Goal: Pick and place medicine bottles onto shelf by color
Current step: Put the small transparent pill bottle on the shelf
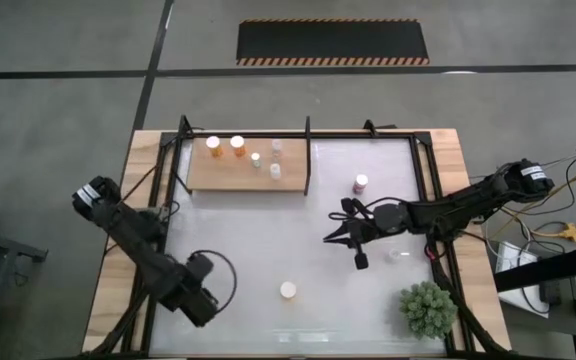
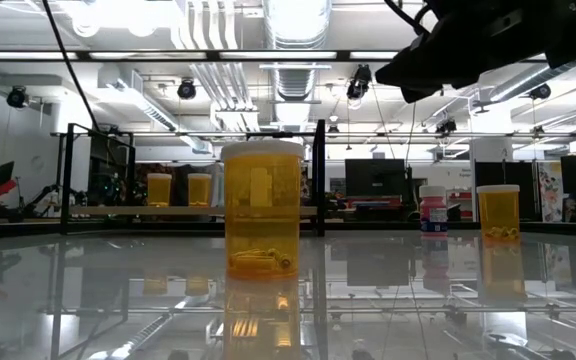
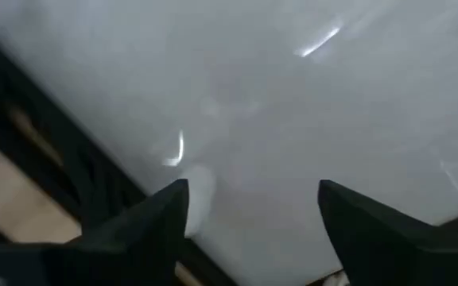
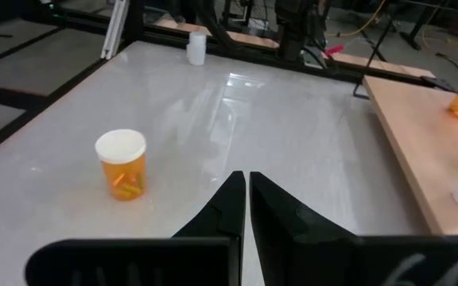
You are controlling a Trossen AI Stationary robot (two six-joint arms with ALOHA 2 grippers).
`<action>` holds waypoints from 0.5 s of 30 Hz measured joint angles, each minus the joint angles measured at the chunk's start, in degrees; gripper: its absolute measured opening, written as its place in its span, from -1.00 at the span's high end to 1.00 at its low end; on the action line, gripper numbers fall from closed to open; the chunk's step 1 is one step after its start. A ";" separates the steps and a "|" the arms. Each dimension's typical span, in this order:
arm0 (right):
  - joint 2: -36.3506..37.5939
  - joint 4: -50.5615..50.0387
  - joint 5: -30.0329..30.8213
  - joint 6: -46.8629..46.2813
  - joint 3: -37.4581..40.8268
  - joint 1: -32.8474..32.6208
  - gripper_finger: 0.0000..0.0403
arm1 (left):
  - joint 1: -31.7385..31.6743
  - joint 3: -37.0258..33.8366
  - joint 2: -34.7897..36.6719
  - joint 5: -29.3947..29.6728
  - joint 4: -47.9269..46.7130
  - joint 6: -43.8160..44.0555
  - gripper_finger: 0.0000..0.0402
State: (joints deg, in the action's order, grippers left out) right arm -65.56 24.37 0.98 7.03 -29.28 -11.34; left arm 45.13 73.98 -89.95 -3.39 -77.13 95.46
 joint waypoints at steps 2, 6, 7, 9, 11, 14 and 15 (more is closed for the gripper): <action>0.00 0.45 0.01 0.10 0.00 -0.45 0.94 | 1.83 -2.77 -0.04 -2.26 0.15 2.46 -0.38; 0.00 0.54 0.01 0.18 0.00 -0.83 0.94 | 4.46 -6.77 -0.02 -2.84 0.11 6.07 -0.41; 0.00 0.55 0.01 -0.05 0.00 -0.81 0.94 | 4.94 -7.42 -0.02 -3.22 0.17 6.91 -0.41; 0.00 0.56 0.01 -0.45 0.07 -0.81 0.94 | 5.82 -8.19 0.04 -3.61 0.29 7.80 -0.41; 0.00 0.43 0.05 -0.50 0.36 -0.96 0.94 | 6.76 -8.68 0.04 -3.81 1.19 8.01 -0.41; 0.00 0.40 0.02 -0.51 0.57 -1.18 0.94 | 7.89 -8.96 0.09 -3.88 1.86 9.62 -0.41; 0.00 0.47 0.01 -0.52 0.57 -1.20 0.94 | 8.44 -9.08 0.12 -3.84 2.31 10.48 -0.41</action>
State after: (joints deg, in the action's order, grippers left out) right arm -65.56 24.83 1.00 6.50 -28.71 -12.53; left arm 53.57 64.90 -89.83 -7.23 -74.82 105.94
